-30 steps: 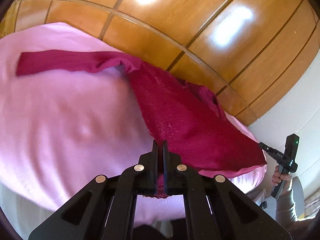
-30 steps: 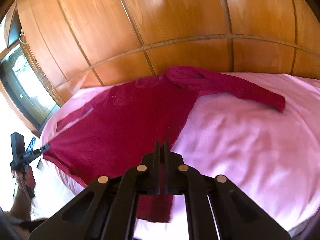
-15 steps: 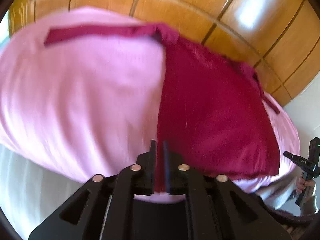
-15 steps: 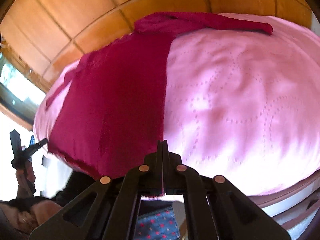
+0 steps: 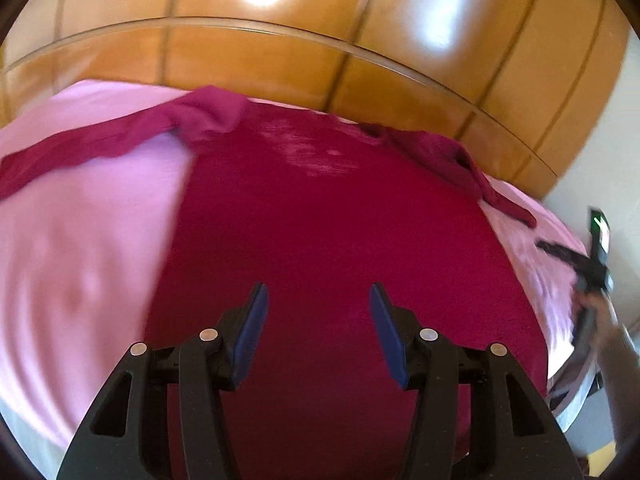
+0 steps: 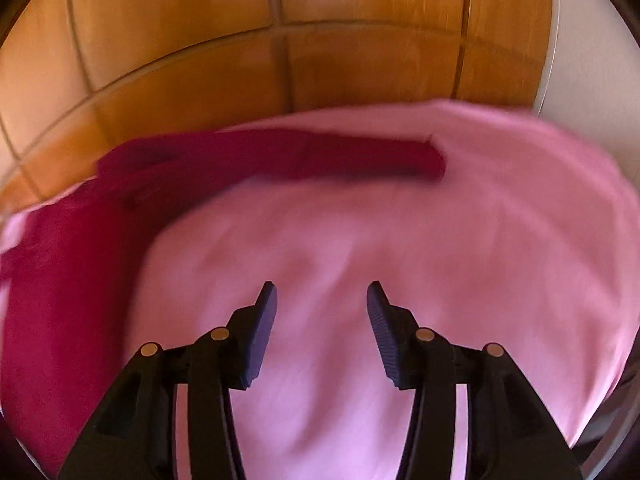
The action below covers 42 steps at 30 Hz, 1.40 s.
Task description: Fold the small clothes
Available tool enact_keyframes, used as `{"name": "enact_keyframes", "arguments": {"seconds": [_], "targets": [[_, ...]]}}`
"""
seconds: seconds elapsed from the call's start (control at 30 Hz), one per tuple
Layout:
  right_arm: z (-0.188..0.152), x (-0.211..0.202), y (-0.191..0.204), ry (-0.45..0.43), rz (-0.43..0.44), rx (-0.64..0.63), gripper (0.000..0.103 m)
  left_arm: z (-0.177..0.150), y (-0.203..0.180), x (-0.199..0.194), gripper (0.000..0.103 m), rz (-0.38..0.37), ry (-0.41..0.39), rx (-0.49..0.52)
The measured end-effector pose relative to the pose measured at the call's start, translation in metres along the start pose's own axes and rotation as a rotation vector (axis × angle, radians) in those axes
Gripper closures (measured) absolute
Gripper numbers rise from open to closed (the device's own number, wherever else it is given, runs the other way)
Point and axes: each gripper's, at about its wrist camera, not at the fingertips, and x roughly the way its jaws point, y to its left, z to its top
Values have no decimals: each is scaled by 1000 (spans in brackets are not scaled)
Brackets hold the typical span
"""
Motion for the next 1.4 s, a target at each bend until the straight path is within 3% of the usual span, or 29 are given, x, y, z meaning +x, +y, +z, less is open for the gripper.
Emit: {"name": "enact_keyframes", "arguments": {"seconds": [0.07,0.23,0.37,0.43,0.47,0.5,0.63,0.77,0.97,1.1,1.23,1.37,1.4], "targets": [[16,27,6,-13,-124,-110,50,2,-12,13,44,-11,13,27],[42,78,8,7,-252,-285,50,7,-29,41,44,-27,73,52],[61,103,-9,31,-263,-277,51,10,-30,52,44,-38,105,35],[69,115,-16,63,-251,-264,67,11,-31,55,44,-38,113,31],[72,119,-19,85,-247,-253,88,11,-31,56,44,-34,115,33],[72,117,-20,93,-247,-243,98,11,-32,56,44,-30,117,34],[82,76,-31,41,-206,-182,99,9,-32,56,44,-26,116,39],[96,5,-44,-12,-143,-142,99,8,-30,55,44,-35,116,41],[122,-58,-79,-21,-80,-84,99,9,-28,51,44,-46,103,36],[138,-50,-101,46,-114,-27,99,10,-28,51,44,-45,102,35],[141,2,-129,137,-192,90,99,10,-25,49,44,-32,101,25],[138,41,-130,162,-230,159,98,14,-16,46,44,-10,101,4],[137,46,-128,154,-239,172,89,16,-12,44,44,-5,98,-4]]}}
